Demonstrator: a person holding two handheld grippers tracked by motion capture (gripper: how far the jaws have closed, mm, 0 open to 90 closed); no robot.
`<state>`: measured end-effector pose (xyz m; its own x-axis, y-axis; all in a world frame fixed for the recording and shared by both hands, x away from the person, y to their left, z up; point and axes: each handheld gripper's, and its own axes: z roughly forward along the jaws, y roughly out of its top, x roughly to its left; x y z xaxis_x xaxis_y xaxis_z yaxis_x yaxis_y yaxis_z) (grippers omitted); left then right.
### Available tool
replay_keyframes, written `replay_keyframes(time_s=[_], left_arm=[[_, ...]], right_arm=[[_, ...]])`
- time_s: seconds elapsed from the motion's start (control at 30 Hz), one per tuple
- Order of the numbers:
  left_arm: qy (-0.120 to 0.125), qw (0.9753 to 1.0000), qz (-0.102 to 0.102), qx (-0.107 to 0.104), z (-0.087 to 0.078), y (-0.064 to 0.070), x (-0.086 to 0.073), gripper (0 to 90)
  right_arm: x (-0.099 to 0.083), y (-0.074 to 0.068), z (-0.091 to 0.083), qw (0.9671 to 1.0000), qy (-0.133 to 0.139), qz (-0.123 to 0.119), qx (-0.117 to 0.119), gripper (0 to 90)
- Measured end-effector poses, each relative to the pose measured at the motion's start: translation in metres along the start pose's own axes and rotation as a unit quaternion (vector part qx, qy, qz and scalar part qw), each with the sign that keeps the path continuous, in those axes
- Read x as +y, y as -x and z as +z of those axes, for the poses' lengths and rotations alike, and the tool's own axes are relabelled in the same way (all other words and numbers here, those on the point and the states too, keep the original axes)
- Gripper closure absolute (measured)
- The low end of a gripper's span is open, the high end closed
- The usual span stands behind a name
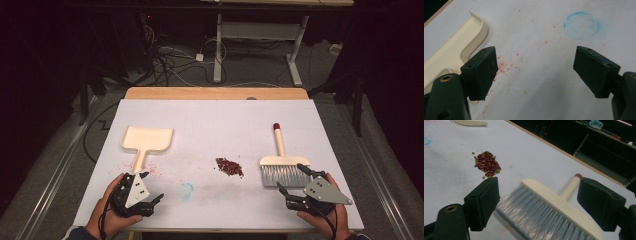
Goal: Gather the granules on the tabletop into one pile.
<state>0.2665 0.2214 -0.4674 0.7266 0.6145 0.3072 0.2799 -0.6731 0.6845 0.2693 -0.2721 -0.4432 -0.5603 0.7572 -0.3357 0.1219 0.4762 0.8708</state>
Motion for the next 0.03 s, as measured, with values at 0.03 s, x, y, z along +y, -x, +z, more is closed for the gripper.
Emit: replay_keyframes(time_s=[0.03], left_arm=[[-0.001,1.0000,0.000,0.000,0.0003,0.0000,0.0002,19.2]], right_arm=[[0.0001,0.0000,0.0000,1.0000,0.000,0.000,0.000,18.6]])
